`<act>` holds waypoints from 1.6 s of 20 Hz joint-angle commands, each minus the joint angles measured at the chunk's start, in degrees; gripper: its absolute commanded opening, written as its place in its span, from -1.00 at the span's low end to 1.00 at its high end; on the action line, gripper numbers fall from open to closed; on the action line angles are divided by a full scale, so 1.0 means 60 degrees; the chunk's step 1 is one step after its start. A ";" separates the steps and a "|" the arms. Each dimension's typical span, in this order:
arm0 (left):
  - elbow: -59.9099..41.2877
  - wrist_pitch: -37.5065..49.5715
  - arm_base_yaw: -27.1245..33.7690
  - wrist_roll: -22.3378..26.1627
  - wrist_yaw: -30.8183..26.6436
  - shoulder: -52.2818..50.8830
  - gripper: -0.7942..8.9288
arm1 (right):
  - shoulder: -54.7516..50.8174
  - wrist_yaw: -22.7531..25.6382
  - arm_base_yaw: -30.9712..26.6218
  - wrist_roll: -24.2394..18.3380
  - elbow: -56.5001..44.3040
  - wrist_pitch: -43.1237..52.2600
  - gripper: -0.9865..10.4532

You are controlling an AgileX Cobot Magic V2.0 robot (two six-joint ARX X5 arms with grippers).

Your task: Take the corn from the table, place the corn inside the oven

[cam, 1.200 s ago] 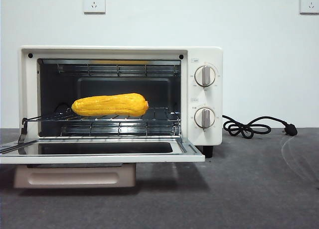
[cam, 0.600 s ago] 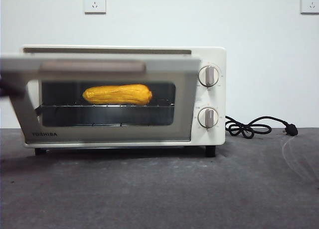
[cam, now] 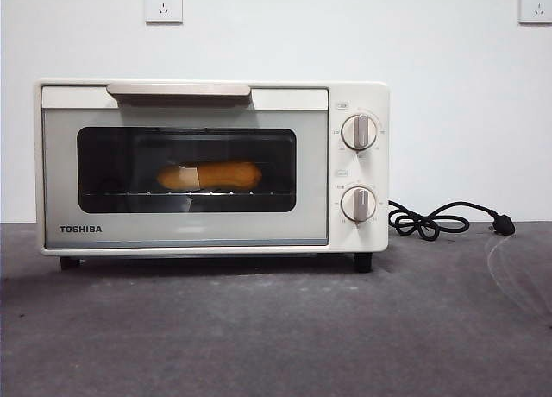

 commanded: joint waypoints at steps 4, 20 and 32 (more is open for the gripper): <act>0.0007 -0.1067 0.0025 0.0248 -0.0372 -0.2222 -0.85 | 0.0029 -0.0011 0.0000 0.0000 0.0011 0.0036 -0.85; 0.0025 0.1060 0.0149 -0.7348 -0.9220 -0.9712 -0.85 | 0.0033 0.3872 0.0004 0.2014 0.0007 0.1082 -0.85; 0.0025 -0.0178 0.0149 -0.7628 -0.9103 -0.9734 -0.85 | 0.0044 0.3916 0.0004 0.2448 0.0011 0.1067 -0.83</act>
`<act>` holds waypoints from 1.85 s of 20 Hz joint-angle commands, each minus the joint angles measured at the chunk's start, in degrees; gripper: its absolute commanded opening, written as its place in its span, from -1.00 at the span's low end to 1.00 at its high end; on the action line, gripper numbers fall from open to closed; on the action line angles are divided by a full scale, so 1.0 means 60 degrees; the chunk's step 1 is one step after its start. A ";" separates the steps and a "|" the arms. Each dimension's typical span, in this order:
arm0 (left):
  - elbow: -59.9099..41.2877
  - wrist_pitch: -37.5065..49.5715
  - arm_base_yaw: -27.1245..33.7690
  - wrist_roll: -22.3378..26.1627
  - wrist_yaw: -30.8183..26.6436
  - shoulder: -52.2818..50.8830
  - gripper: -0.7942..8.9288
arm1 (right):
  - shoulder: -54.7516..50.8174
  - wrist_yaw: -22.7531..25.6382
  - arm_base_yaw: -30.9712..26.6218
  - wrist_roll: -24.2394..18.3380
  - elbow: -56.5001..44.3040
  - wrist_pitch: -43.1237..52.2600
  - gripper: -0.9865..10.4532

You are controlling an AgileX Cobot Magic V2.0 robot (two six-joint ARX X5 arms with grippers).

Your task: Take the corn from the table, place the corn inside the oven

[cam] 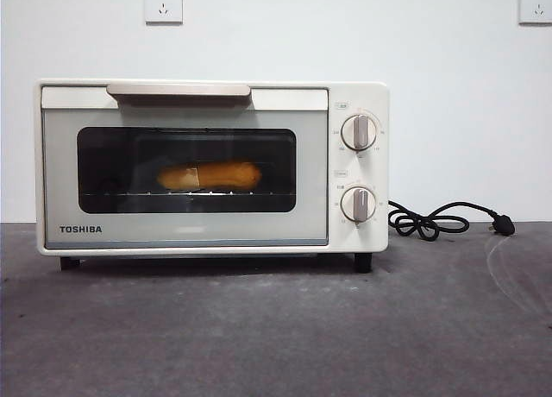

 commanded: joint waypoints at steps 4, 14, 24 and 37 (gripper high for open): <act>-0.0025 -0.0106 0.0022 -0.0138 0.0018 0.0164 -0.85 | 0.0033 0.0007 0.0004 0.0146 0.0011 0.0076 -0.83; -0.0025 -0.0084 -0.0098 -0.0095 -0.0215 0.0765 -0.85 | 0.0033 0.0011 0.0004 0.0146 0.0011 0.0080 -0.83; -0.0113 0.1803 -0.2641 -0.1016 -0.4156 -0.0342 -0.85 | 0.0033 0.0011 0.0004 0.0146 0.0011 0.0076 -0.83; -0.3697 0.6517 -0.4492 0.1756 -0.5395 -0.2022 -0.85 | 0.0033 0.0007 0.0004 0.0146 0.0011 0.0069 -0.83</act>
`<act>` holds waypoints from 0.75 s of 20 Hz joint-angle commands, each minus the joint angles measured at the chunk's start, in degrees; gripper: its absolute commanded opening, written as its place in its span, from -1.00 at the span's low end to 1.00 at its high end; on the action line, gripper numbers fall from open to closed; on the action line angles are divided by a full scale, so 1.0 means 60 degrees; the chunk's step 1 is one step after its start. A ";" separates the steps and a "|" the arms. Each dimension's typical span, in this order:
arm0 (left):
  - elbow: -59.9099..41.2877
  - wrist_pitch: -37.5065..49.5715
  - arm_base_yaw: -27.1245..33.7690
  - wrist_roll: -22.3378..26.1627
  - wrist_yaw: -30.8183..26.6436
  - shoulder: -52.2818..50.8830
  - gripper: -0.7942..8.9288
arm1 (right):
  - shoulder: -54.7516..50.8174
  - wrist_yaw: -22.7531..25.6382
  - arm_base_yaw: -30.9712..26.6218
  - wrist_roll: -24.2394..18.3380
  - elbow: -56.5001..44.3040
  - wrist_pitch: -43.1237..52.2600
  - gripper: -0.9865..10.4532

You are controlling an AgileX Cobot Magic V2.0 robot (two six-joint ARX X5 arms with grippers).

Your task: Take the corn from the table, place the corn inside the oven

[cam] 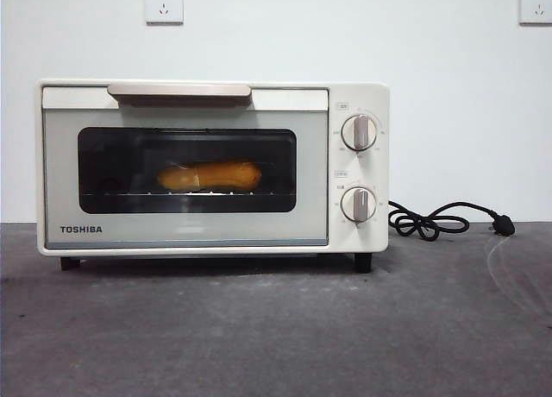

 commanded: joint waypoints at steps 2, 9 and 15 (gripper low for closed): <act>-0.1399 0.1166 0.0018 0.1260 0.0546 -0.0044 -0.84 | 0.0011 0.0084 -0.0007 0.0106 0.0011 0.0073 -0.83; -0.3504 0.2943 0.0015 0.1574 0.0907 -0.0047 -0.85 | 0.0011 0.0153 -0.0007 0.0106 0.0011 0.0076 -0.83; -0.4331 0.3111 0.0029 0.2029 0.0973 -0.0051 -0.85 | 0.0011 0.0153 -0.0007 0.0106 0.0011 0.0076 -0.83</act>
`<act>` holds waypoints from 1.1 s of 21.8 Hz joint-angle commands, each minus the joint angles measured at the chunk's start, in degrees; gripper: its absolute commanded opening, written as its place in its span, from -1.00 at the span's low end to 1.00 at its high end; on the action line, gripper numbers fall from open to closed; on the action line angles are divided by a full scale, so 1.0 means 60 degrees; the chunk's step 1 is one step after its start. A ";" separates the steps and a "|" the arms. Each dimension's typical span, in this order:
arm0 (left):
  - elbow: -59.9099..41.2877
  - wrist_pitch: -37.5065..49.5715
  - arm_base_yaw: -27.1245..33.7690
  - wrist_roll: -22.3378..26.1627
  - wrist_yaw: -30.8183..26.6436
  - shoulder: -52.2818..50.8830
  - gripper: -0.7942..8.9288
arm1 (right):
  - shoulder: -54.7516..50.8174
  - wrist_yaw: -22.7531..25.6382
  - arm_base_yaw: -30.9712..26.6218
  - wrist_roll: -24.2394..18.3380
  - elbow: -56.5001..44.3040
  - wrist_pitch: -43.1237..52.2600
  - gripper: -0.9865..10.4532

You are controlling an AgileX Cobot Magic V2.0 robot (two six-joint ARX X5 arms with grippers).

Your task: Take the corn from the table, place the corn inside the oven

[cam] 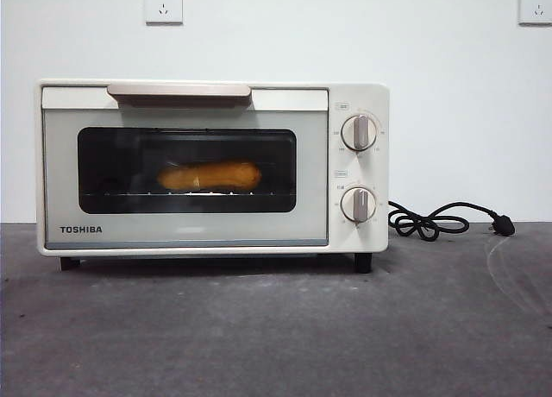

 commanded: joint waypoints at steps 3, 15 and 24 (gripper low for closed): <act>-0.0233 -0.0386 0.0029 0.1239 0.0131 -0.0044 -0.84 | 0.0011 0.0036 0.0000 0.0102 0.0011 0.0073 -0.83; -0.0226 -0.0936 0.0036 0.2408 0.0047 -0.0044 -0.84 | 0.0011 0.0036 0.0000 0.0102 0.0011 0.0073 -0.83; -0.0226 -0.0871 0.0036 0.2401 0.0047 -0.0044 -0.84 | 0.0011 0.0036 0.0000 0.0102 0.0011 0.0073 -0.83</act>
